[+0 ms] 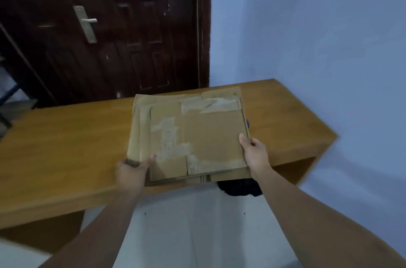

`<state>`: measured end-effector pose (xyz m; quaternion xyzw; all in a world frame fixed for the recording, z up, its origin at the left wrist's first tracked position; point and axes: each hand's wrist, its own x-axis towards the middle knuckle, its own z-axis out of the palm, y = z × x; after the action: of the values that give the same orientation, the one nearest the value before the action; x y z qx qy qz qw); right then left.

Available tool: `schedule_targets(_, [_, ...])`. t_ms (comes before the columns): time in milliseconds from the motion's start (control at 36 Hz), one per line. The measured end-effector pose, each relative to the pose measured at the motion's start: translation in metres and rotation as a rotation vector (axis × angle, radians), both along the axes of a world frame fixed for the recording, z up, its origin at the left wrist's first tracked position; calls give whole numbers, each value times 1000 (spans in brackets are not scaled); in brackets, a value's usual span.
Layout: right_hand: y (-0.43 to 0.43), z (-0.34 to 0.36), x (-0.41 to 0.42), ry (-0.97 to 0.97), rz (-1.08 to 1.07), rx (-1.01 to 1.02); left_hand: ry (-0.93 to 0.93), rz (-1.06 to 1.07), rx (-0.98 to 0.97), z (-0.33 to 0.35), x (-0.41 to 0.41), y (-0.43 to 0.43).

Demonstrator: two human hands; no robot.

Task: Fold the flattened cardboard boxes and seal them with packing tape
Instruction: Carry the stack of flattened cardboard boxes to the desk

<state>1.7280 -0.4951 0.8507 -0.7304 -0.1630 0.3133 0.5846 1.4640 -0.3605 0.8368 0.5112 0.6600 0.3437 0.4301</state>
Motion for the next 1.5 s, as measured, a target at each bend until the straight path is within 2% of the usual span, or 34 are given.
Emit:
schedule_targets(278, [58, -13, 22, 103, 104, -58, 101, 99, 52, 3, 4, 26])
schedule_targets(417, [85, -26, 39, 135, 136, -88, 116, 65, 32, -3, 17, 54])
schedule_targets(694, [188, -37, 61, 95, 156, -189, 27, -3, -45, -49, 42, 184])
schedule_targets(972, [271, -72, 53, 81, 91, -347, 305, -117, -286, -94, 42, 269])
schedule_targets(1083, [290, -84, 52, 54, 88, -448, 433, -251, -398, -113, 38, 285])
schedule_targets(1194, [307, -97, 54, 70, 142, -536, 523, -282, -419, -125, 34, 292])
schedule_targets(1333, [325, -114, 55, 75, 172, -679, 571, -207, -420, -132, 36, 290])
schedule_targets(1389, [328, -118, 55, 53, 196, -707, 646, -262, -439, -135, 35, 288])
schedule_targets(1444, [328, -120, 56, 51, 235, -719, 641, -279, -459, -139, 33, 288])
schedule_targets(1500, [327, -123, 59, 46, 290, -719, 498, -203, -489, -140, 32, 287])
